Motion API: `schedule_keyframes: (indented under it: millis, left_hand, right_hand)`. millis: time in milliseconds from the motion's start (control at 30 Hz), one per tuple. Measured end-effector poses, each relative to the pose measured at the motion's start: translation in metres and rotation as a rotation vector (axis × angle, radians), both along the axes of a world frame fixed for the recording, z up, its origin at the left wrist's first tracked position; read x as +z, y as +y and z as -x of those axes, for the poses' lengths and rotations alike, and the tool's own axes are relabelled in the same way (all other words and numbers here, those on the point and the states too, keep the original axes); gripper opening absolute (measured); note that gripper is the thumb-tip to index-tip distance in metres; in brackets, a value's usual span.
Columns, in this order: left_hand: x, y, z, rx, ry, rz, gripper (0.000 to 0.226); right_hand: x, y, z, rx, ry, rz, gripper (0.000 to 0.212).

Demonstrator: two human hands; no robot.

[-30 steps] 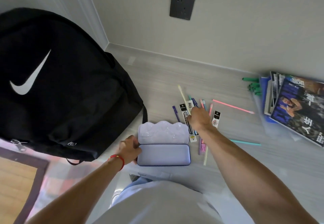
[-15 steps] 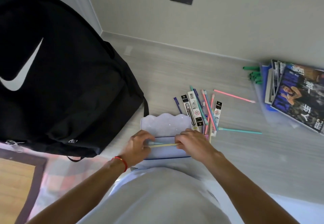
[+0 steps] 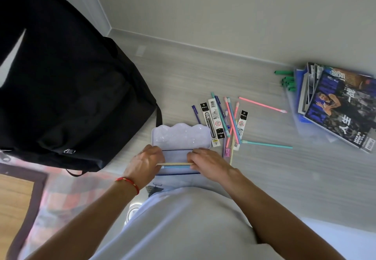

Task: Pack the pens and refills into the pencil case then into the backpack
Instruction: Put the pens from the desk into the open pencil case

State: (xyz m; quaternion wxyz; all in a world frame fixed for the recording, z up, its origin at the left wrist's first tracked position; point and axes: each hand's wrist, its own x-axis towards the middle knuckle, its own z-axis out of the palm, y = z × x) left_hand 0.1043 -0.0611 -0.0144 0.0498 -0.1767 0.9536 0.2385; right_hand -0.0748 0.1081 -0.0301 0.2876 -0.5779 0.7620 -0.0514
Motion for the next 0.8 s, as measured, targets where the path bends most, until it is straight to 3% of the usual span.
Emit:
schedule_keyframes:
  millis: [133, 400, 533, 800]
  left_hand:
    - [0.002, 0.009, 0.004, 0.063, -0.072, 0.031, 0.004]
    - [-0.003, 0.008, 0.010, -0.010, -0.125, 0.071, 0.012]
    - [-0.005, 0.005, 0.015, -0.022, -0.131, 0.050, 0.016]
    - [-0.013, 0.001, 0.015, -0.092, -0.187, 0.081, 0.022]
  right_hand:
    - [-0.001, -0.005, 0.001, 0.009, -0.039, 0.012, 0.010]
    - [0.002, 0.016, 0.017, -0.100, -0.025, 0.042, 0.023]
    - [0.002, 0.021, 0.013, -0.185, -0.049, 0.070, 0.015]
    - [-0.008, -0.002, -0.015, -0.193, -0.037, 0.117, 0.025]
